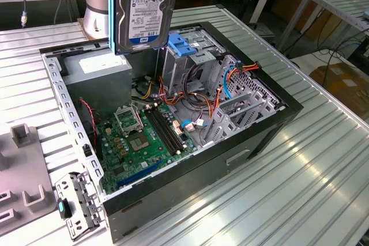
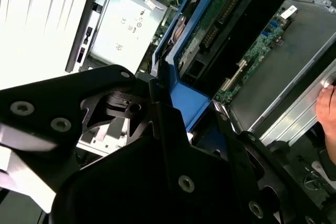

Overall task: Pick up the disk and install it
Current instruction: 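Insert the disk into the insertion slot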

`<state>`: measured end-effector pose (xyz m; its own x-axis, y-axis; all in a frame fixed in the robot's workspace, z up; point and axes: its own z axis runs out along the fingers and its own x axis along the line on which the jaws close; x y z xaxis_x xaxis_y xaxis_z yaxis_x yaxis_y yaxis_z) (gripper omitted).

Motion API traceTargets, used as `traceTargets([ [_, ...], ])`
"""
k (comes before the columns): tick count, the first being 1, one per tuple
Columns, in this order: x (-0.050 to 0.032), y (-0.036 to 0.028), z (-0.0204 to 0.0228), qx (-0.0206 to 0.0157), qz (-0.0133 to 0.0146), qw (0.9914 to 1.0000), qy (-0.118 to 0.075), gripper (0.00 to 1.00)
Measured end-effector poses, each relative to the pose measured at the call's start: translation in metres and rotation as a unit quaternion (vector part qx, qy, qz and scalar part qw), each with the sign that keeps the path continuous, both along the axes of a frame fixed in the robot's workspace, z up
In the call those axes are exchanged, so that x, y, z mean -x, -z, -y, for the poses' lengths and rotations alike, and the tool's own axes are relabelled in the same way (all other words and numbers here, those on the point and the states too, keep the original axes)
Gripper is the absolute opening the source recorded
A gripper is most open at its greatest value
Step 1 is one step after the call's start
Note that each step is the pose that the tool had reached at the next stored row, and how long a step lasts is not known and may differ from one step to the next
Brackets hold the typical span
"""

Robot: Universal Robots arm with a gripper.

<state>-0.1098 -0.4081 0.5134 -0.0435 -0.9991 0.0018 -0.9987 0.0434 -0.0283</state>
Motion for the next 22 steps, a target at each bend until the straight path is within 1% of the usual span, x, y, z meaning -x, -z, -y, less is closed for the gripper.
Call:
traceTargets([
  [2,0.0000,0.0001,0.0064,-0.0001,0.0000,1.00000,0.000,0.37],
  [6,0.0000,0.0002,0.0128,0.0000,0.0000,1.00000,0.000,0.37],
  [7,0.0000,0.0003,0.0154,0.0000,0.0000,1.00000,0.000,0.37],
  [13,0.0000,0.0004,0.0233,0.0000,0.0000,1.00000,0.000,0.37],
  [18,-0.0004,0.0005,0.0262,0.0000,0.0000,1.00000,0.000,0.37],
  [20,-0.0008,0.0011,0.0295,0.0000,0.0000,1.00000,0.000,0.37],
  [21,-0.0008,0.0015,0.0317,0.0001,0.0000,1.00000,0.000,0.37],
  [22,-0.0008,0.0027,0.0379,0.0001,0.0000,1.00000,0.000,0.37],
])
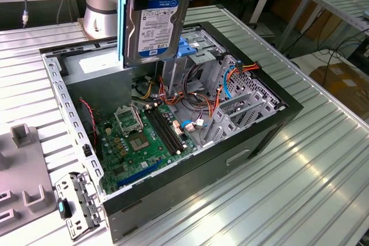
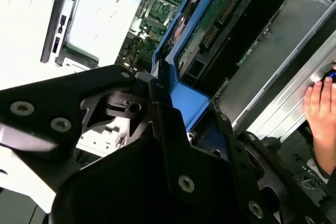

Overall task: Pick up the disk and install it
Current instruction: 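Insert the disk into the insertion slot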

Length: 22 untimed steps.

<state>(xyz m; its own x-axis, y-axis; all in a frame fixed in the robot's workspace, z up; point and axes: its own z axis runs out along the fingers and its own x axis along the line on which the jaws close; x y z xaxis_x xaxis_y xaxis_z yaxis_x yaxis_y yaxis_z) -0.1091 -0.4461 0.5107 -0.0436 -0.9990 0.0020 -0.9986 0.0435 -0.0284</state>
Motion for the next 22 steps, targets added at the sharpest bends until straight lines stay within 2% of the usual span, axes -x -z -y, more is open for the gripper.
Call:
traceTargets([
  [1,0.0000,0.0012,0.0041,0.0000,0.0001,1.00000,0.000,0.37],
  [2,0.0000,0.0027,0.0065,0.0001,0.0013,1.00000,0.000,0.37],
  [3,0.0000,0.0038,0.0069,0.0001,0.0046,0.99999,0.000,0.37],
  [5,-0.0001,0.0056,0.0071,0.0001,0.0153,0.99988,0.000,0.37],
  [6,-0.0001,0.0059,0.0074,0.0001,0.0163,0.99987,0.000,0.37],
  [8,0.0000,0.0064,0.0094,0.0000,0.0164,0.99986,0.000,0.37],
  [10,0.0000,0.0066,0.0142,0.0001,0.0164,0.99987,0.000,0.37],
  [18,0.0000,0.0073,0.0377,0.0001,0.0164,0.99987,0.000,0.37],
  [20,0.0000,0.0079,0.0406,0.0001,0.0164,0.99986,0.000,0.37],
  [22,0.0000,0.0084,0.0413,0.0001,0.0164,0.99986,0.000,0.37],
])
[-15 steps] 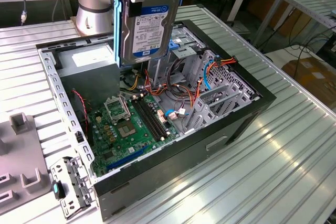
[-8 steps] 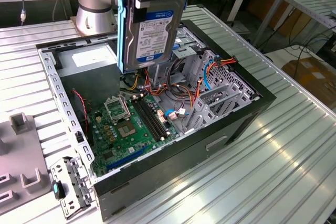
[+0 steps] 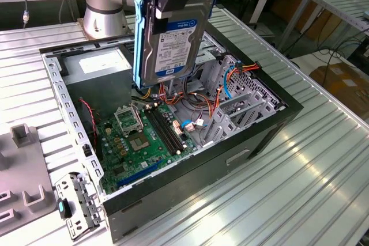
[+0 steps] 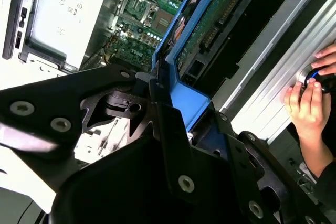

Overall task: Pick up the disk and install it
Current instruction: 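Insert the disk into the insertion slot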

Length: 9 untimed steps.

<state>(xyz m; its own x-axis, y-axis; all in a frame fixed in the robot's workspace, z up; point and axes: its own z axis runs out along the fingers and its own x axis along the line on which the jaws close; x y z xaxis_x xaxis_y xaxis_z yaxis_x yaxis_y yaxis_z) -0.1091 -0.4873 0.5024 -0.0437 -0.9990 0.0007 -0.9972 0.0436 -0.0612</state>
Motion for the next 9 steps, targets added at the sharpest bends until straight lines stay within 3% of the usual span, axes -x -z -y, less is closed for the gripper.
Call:
traceTargets([
  [9,-0.0085,0.0017,0.0003,-0.0001,0.0000,1.00000,0.000,0.37],
])
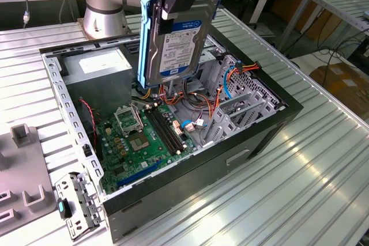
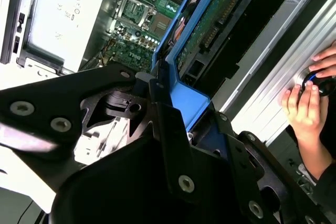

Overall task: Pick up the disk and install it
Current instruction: 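Insert the disk into the insertion slot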

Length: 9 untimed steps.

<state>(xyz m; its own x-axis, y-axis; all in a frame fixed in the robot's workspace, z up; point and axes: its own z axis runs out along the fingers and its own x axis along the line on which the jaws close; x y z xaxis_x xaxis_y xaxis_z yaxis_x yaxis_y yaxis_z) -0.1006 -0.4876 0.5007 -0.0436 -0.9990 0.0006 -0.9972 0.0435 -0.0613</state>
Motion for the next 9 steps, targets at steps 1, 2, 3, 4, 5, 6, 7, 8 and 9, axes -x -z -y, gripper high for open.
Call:
traceTargets([
  [1,-0.0006,0.0000,0.0000,0.0002,-0.0001,1.00000,0.000,0.37],
  [2,-0.0007,0.0000,0.0000,0.0002,-0.0001,1.00000,0.000,0.37],
  [3,-0.0007,0.0001,-0.0001,0.0002,-0.0001,1.00000,0.000,0.37],
  [4,-0.0007,0.0002,0.0000,0.0001,0.0000,1.00000,0.000,0.37],
  [5,-0.0008,0.0001,0.0000,0.0001,0.0000,1.00000,0.000,0.37],
  [6,-0.0008,0.0001,-0.0001,0.0001,0.0000,1.00000,0.000,0.37],
  [7,-0.0008,0.0001,-0.0001,0.0001,-0.0001,1.00000,0.000,0.37],
  [8,-0.0011,0.0002,0.0000,0.0001,-0.0001,1.00000,0.000,0.37],
  [9,-0.0040,0.0001,-0.0002,0.0001,-0.0001,1.00000,0.000,0.37],
])
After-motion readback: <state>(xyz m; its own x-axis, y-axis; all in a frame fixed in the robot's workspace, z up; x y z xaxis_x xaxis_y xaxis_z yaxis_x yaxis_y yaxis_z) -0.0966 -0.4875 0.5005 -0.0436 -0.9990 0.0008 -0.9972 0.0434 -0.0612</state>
